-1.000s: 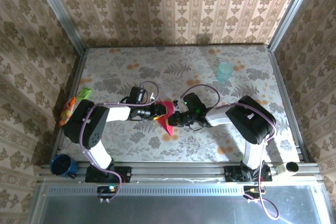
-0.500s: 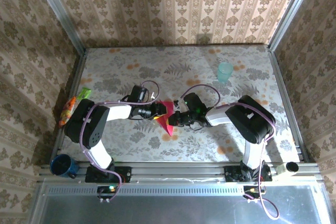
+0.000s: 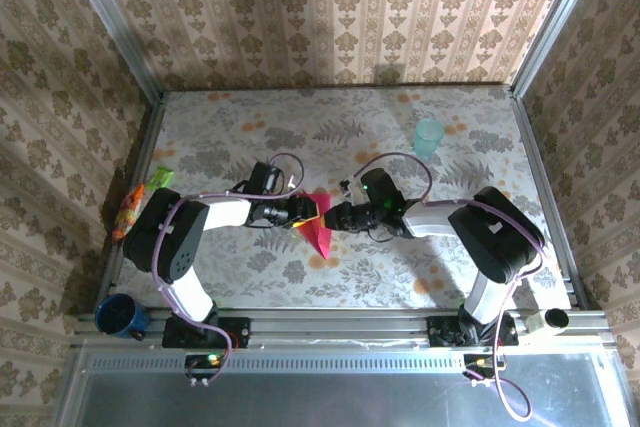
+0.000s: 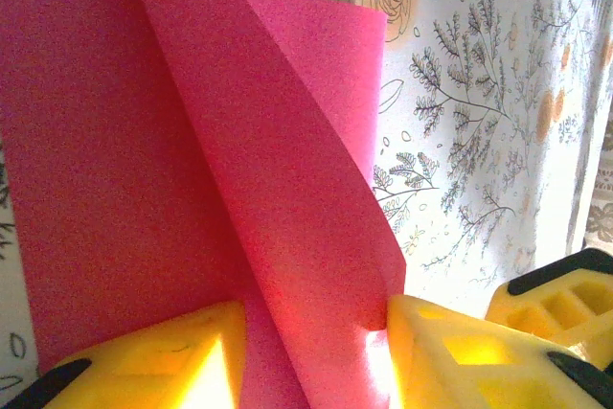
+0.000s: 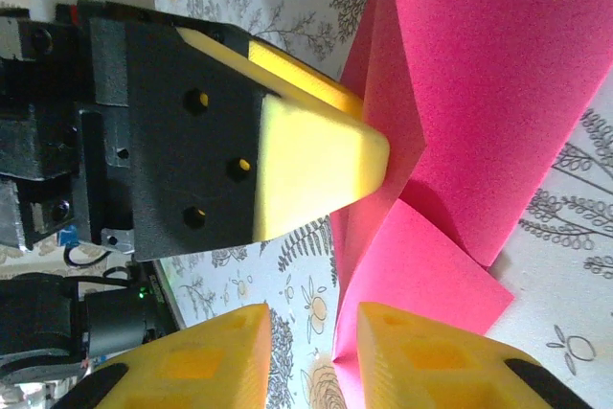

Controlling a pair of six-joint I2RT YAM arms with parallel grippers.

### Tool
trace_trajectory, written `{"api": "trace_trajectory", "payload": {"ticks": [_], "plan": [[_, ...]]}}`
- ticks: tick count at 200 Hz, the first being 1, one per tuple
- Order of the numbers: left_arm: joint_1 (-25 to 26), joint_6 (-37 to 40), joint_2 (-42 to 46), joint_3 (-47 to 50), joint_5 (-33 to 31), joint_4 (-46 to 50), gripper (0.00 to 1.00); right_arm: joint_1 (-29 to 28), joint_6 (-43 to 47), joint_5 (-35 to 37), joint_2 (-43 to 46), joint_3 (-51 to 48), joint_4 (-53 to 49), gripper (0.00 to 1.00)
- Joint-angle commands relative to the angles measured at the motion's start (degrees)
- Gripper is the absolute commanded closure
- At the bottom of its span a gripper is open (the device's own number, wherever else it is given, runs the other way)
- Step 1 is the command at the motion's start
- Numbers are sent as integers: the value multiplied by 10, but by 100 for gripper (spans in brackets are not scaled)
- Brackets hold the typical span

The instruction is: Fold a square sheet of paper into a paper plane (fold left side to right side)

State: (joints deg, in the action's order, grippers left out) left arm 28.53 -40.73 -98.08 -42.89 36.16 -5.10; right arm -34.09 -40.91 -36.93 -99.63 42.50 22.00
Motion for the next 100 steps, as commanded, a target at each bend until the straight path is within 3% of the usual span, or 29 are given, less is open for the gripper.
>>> {"api": "trace_trajectory", "payload": {"ticks": [1,100], "plan": [[3,14,-21,-3,-29,29,57,0,18,-8,-1,6,-36,66],[3,7,-22,-5,-29,24,56,-63,42,52,-27,43,-112,61]]}}
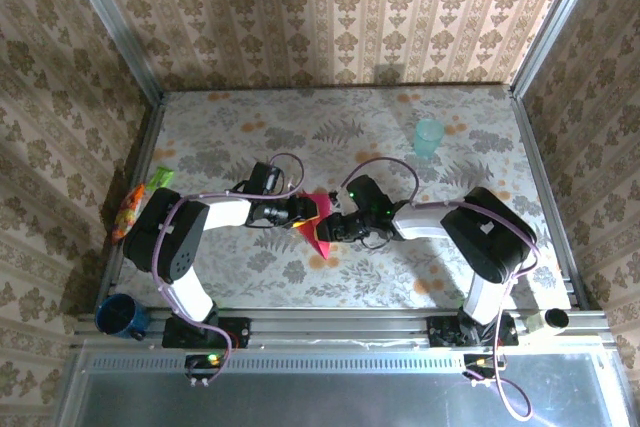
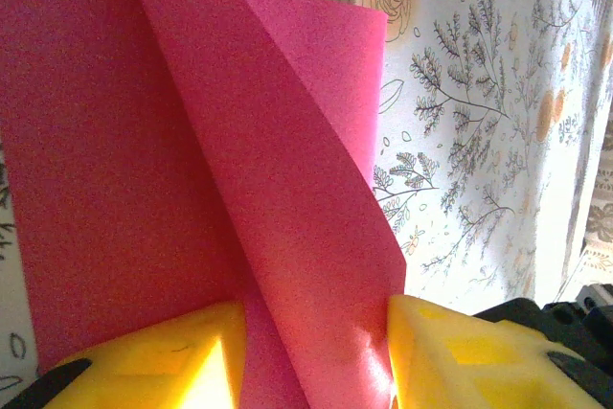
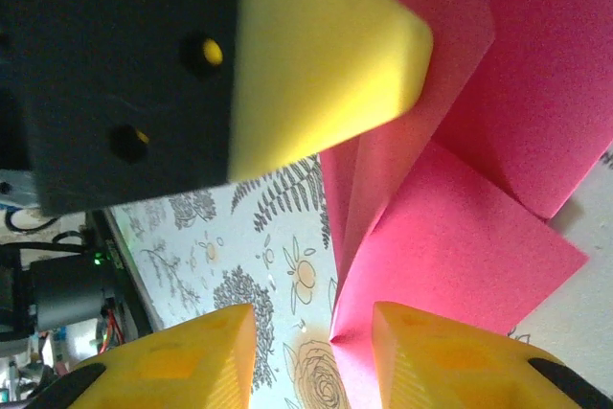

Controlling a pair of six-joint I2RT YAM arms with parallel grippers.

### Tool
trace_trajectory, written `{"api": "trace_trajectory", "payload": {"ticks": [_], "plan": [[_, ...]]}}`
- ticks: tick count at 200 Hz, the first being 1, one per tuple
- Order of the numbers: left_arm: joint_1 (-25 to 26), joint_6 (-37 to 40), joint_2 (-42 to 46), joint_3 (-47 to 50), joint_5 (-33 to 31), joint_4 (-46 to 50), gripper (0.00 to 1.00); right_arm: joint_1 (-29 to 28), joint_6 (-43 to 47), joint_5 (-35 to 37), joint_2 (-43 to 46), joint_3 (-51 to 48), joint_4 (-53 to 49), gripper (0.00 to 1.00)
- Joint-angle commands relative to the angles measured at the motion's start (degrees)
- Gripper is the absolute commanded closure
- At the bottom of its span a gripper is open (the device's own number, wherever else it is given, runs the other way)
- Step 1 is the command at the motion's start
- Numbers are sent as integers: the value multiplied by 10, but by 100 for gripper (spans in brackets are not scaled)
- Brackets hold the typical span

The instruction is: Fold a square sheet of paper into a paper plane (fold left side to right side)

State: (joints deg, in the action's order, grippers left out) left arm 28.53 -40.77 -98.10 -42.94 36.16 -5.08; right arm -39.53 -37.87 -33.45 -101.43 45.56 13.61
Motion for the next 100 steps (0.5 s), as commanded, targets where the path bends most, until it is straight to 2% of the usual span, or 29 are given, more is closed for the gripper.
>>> {"api": "trace_trajectory", "payload": {"ticks": [1,100], "plan": [[3,8,-22,-5,-29,23,56,-9,12,18,-9,12,-27,61],[3,7,-24,-4,-30,26,57,-27,0,20,20,-14,-33,63]]}}
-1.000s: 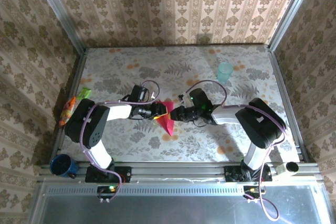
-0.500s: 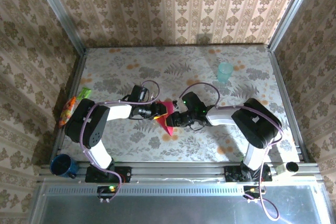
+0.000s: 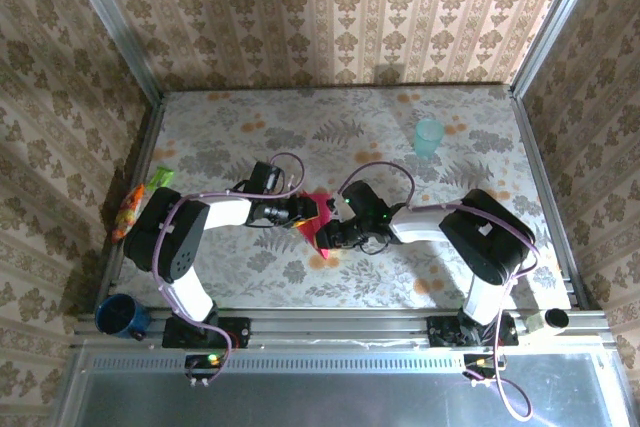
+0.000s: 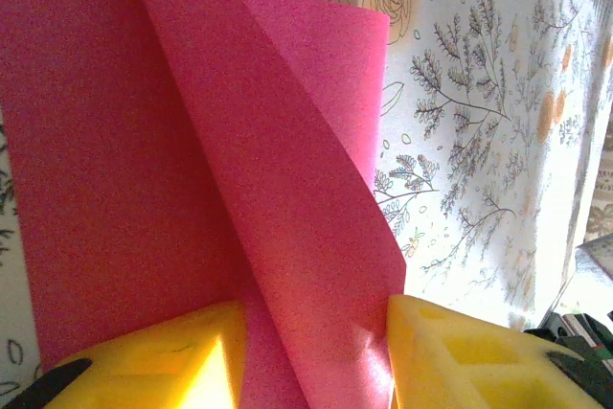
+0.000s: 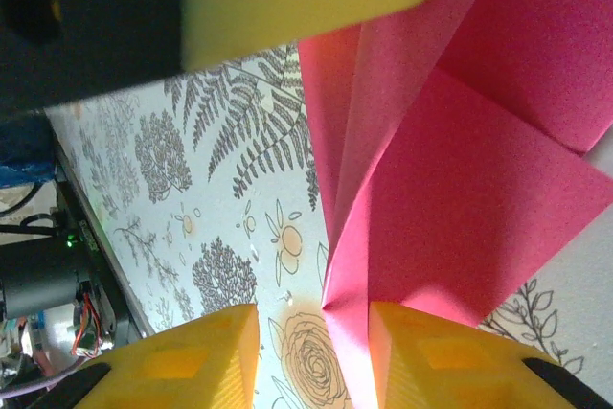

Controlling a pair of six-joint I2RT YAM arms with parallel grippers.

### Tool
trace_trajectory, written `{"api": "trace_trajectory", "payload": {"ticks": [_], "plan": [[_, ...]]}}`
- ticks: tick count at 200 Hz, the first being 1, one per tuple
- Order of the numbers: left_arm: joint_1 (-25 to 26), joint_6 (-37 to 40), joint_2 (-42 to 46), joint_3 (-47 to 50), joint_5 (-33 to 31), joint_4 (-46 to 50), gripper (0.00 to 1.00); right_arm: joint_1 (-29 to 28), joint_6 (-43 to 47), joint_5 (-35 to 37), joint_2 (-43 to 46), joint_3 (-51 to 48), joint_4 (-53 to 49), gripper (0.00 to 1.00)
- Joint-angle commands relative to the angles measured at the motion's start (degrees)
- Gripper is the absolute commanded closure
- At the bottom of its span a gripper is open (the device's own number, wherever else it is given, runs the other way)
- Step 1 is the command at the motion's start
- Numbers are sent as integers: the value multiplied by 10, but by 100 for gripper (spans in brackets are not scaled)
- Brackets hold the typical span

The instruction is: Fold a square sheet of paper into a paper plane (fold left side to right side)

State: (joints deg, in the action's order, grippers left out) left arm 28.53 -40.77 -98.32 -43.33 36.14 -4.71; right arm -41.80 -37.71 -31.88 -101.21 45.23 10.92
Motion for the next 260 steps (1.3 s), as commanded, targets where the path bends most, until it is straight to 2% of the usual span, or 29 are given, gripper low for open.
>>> {"api": "trace_trajectory", "payload": {"ticks": [1,92,171,260], "plan": [[3,7,-21,-1,-30,22,57,-5,-2,5,18,-11,-6,63],[3,10,-22,-5,-31,32,57,-5,-10,-3,28,-19,16,65],[3,10,-25,-7,-31,33,57,-6,-21,-21,-12,-16,39,65],[1,10,-26,-7,-33,37,57,-7,-3,6,-17,-13,-5,65]]}}
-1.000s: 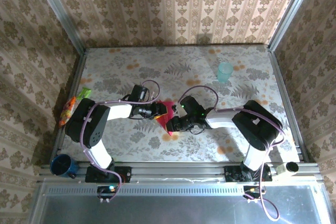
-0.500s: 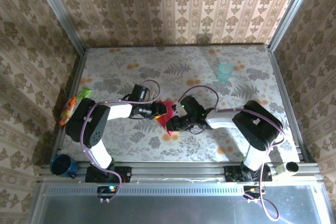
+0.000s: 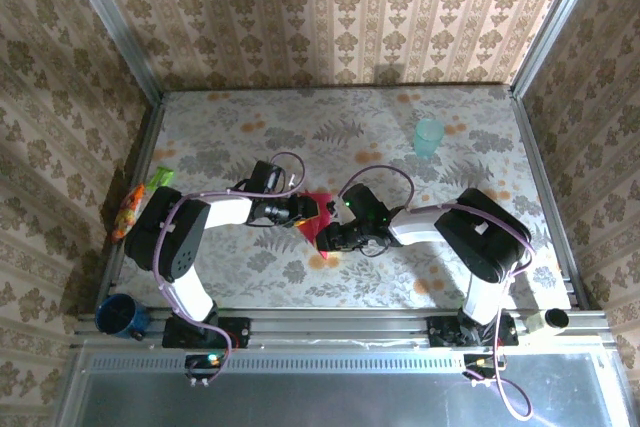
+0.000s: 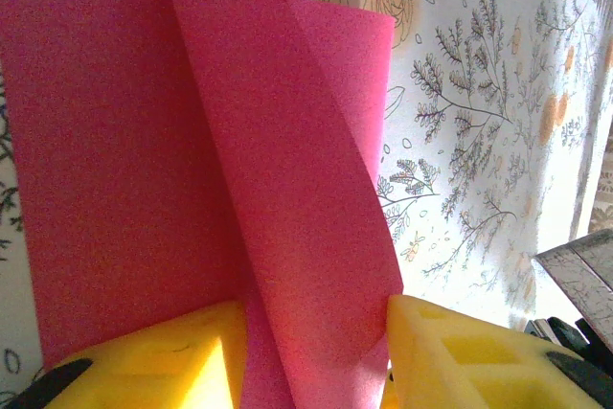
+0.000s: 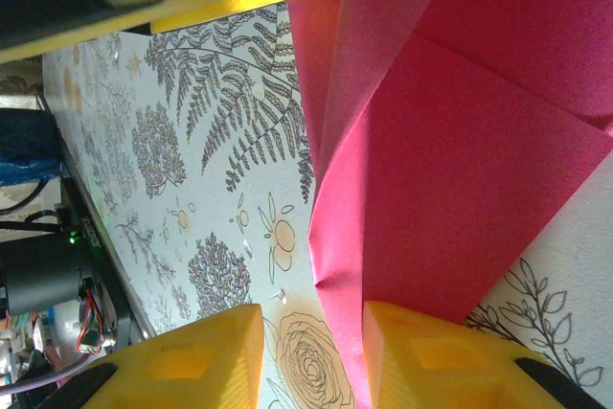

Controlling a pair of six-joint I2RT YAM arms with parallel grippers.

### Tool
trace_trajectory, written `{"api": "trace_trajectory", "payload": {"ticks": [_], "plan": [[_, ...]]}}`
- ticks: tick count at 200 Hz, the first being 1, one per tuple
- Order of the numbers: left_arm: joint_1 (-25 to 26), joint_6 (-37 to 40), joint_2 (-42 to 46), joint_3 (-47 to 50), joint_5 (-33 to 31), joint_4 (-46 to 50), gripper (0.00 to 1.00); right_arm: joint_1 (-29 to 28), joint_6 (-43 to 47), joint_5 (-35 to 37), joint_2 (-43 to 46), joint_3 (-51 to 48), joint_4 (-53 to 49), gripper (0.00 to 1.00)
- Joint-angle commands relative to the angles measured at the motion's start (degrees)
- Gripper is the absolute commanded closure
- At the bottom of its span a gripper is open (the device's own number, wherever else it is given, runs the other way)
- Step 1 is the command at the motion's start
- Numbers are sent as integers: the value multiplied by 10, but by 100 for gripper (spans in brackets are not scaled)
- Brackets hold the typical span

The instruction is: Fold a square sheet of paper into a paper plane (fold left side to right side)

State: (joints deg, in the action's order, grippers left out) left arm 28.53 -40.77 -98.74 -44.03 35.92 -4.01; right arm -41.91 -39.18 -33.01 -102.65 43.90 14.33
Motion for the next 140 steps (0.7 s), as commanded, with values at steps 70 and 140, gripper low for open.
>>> {"api": "trace_trajectory", "payload": {"ticks": [70,140], "plan": [[1,6,-20,1,-31,27,57,20,-33,8,78,-47,62,63],[1,4,-19,3,-30,25,57,35,-50,37,42,-24,76,62]]}}
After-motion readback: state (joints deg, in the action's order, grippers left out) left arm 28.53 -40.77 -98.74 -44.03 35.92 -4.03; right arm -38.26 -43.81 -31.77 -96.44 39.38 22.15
